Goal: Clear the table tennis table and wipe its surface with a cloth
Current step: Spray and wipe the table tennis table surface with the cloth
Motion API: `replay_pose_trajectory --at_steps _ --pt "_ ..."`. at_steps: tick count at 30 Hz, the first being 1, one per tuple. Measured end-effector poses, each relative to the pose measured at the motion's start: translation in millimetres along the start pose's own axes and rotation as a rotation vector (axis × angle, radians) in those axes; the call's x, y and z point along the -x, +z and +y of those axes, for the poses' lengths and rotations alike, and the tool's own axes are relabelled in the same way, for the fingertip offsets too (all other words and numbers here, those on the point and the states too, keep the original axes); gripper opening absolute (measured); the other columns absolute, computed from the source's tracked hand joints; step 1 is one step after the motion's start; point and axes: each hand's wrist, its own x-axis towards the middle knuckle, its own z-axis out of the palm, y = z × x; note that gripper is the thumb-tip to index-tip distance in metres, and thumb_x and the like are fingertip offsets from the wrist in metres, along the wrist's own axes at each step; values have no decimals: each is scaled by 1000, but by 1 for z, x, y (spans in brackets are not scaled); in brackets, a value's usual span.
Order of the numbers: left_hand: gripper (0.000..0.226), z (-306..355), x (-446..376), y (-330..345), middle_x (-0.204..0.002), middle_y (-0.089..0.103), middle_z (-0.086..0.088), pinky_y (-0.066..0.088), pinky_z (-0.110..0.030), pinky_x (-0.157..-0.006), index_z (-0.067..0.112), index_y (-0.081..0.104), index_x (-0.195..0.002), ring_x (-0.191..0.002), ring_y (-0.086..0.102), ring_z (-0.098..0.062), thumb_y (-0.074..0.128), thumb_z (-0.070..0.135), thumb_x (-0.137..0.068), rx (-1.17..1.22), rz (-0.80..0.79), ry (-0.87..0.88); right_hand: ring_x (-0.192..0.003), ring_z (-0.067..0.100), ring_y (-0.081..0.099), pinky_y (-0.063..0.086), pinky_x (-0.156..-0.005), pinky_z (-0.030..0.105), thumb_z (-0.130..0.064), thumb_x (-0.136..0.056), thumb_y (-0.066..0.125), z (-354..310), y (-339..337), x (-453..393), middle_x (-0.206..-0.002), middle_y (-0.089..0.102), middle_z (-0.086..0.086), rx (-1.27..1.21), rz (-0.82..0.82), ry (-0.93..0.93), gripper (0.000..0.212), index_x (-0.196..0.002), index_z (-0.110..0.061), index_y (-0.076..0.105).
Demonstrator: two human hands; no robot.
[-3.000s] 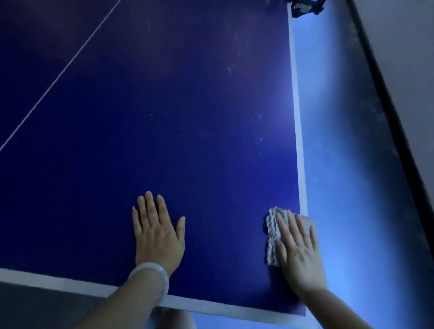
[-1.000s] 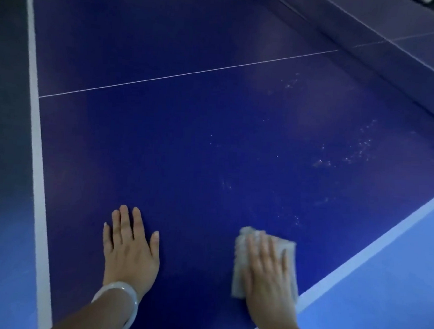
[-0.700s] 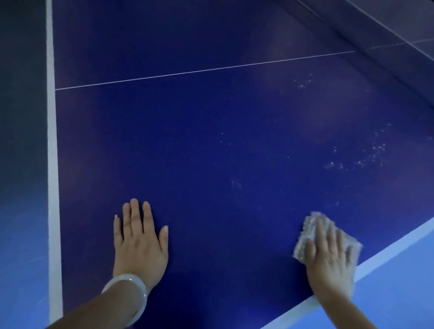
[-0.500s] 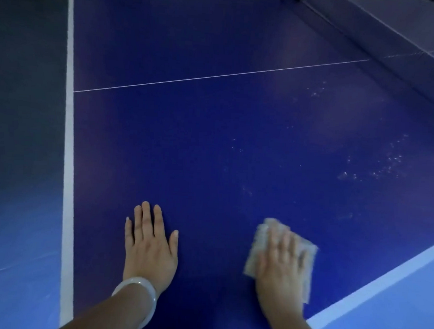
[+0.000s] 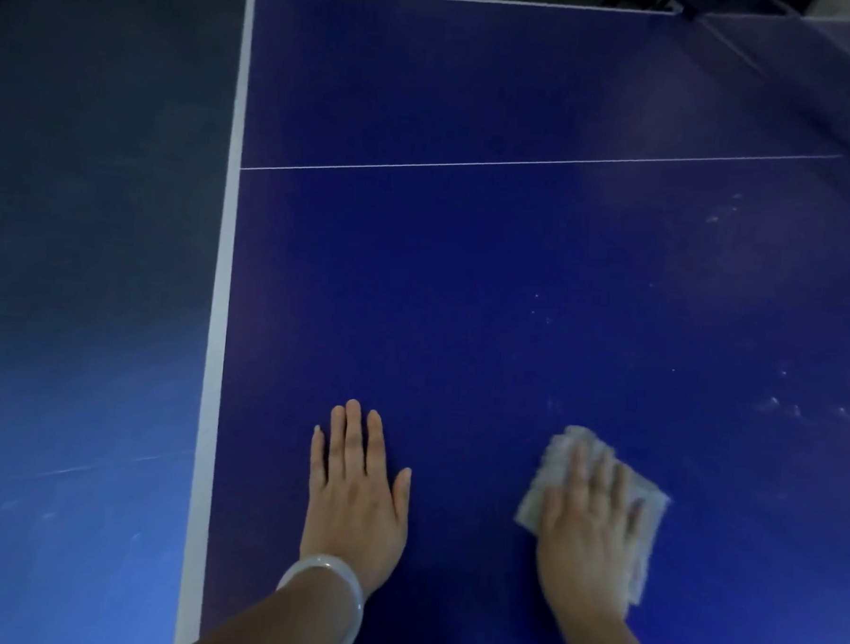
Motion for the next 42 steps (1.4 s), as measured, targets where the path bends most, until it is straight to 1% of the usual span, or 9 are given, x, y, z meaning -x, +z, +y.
replay_pose_trajectory --at_steps 4,9,12,17,21,23,25,31,42 --pt "69 0 0 0 -160 15 -18 13 -51 -118 4 24 -151 -149 11 -32 16 48 -99 0 -4 3 -148 19 -20 -12 -121 46 -42 -98 -6 -59 11 -23 -160 -20 0 17 -37 -376 59 -153 -26 -17" --pt "68 0 -1 0 -159 20 -18 16 -51 -117 3 29 -150 -149 14 -32 20 48 -99 4 -9 2 -151 20 -10 -2 -122 49 -39 -96 -3 -70 1 -113 -164 -10 0 150 -46 -561 61 -154 -23 -15" --pt "68 1 0 1 -160 17 -18 16 -53 -117 3 25 -150 -149 11 -32 18 48 -100 1 -12 6 -150 22 -3 4 -120 53 -37 -97 15 -19 -10 -148 -164 -5 1 155 -30 -240 64 -154 -27 -13" --pt "69 1 0 0 -161 12 -19 15 -54 -119 3 21 -152 -150 5 -32 17 48 -100 22 -25 5 -151 21 -4 -3 -121 52 -42 -102 8 14 -17 -106 -165 -2 2 -5 -37 229 58 -156 -27 -5" --pt "69 0 1 0 -160 14 -21 17 -54 -119 0 23 -151 -150 7 -34 20 47 -99 39 -28 22 -151 25 4 7 -119 53 -32 -101 28 -24 0 -31 -164 2 7 146 8 -211 64 -157 -17 1" --pt "70 0 1 0 -159 15 -22 17 -55 -119 0 25 -150 -149 9 -34 20 46 -98 32 -30 24 -152 22 1 5 -119 51 -32 -101 28 -12 5 0 -165 1 4 151 -62 -547 64 -157 -17 3" --pt "70 0 1 1 -159 16 -22 16 -54 -119 -1 25 -150 -149 10 -35 19 46 -98 20 -26 26 -151 17 3 4 -120 47 -35 -102 21 23 -1 1 -164 9 -3 177 -89 -636 58 -157 -20 10" --pt "71 -1 1 4 -158 20 -23 17 -55 -118 -1 26 -149 -148 15 -35 18 48 -98 21 -3 27 -150 14 -11 -6 -121 43 -42 -100 1 94 -18 -28 -164 -11 -4 2 -21 182 53 -148 -35 -19" --pt "63 78 1 -8 -161 10 -18 3 -45 -122 5 19 -154 -150 3 -32 29 38 -101 111 4 20 -150 21 -15 -9 -121 48 -41 -98 -2 111 -24 -37 -161 -18 0 22 -92 -7 57 -148 -28 -26"
